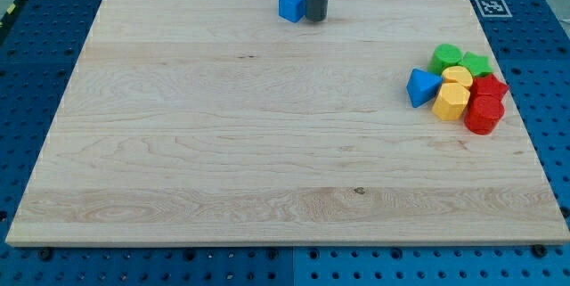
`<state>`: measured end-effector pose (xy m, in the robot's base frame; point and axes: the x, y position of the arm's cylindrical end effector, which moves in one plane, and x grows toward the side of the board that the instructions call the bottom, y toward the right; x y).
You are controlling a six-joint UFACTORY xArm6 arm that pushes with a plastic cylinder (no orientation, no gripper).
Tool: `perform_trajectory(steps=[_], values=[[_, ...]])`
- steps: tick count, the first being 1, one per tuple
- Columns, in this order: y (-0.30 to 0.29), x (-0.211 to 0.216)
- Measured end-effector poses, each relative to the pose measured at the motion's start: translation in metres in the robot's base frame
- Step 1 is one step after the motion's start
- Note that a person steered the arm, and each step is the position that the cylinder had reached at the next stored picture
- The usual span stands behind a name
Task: Move the blue triangle below the red circle
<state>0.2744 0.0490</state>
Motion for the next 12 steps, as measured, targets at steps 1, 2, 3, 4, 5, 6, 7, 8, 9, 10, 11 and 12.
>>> perform_trajectory(steps=[1,2,3,4,5,6,7,8,9,10,11,12], values=[[0.009,0.000],[0.050,0.000],[0.096,0.007],[0.139,0.032],[0.153,0.061],[0.149,0.079],[0.113,0.087],[0.121,0.112],[0.123,0.135],[0.123,0.158],[0.113,0.179],[0.109,0.190]])
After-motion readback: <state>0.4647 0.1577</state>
